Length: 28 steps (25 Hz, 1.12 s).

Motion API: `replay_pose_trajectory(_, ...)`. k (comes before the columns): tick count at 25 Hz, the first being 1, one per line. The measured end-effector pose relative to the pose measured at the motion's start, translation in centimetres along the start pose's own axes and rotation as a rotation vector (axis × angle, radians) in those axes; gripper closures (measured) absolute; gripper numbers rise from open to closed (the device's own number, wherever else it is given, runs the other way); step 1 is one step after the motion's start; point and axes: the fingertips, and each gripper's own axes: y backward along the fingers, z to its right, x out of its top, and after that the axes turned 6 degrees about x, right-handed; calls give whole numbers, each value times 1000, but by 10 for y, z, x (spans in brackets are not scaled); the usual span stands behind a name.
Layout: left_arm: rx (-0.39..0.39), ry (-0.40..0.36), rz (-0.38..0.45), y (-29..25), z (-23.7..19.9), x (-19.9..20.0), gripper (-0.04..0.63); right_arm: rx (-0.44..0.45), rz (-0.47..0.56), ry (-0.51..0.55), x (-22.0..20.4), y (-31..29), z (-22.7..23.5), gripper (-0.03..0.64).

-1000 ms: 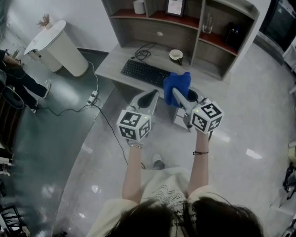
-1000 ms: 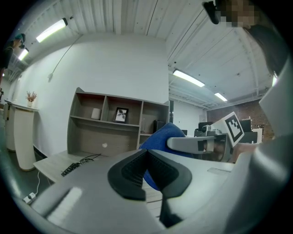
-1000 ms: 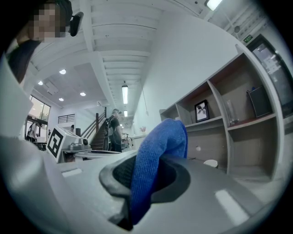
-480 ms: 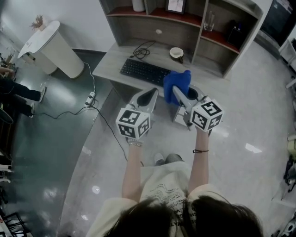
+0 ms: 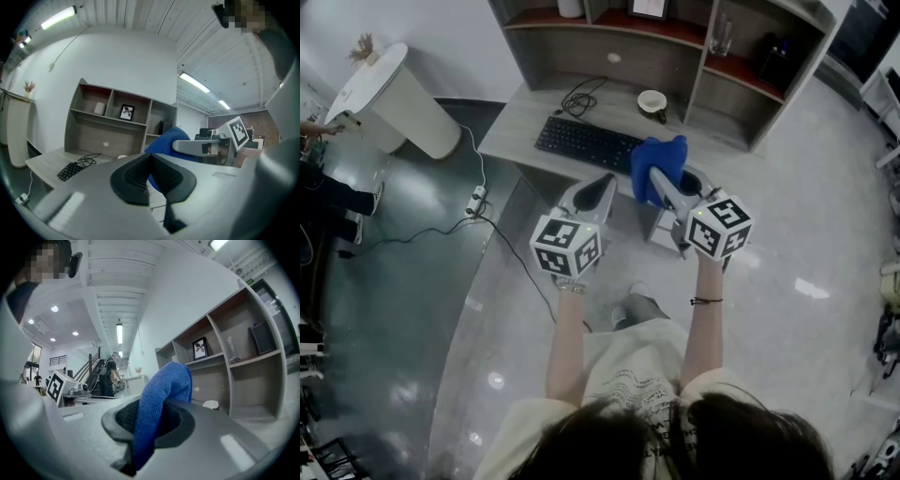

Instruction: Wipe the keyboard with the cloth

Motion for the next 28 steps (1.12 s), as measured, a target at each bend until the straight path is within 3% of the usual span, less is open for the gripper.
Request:
replay_pose_trajectory(14, -20, 40, -56, -54, -15, -16, 592, -1, -56, -32, -13, -29, 45, 558)
replay_pose_trajectory(28, 15, 80, -111, -98, -29, -29, 592, 31, -97, -80, -20, -52, 91, 558)
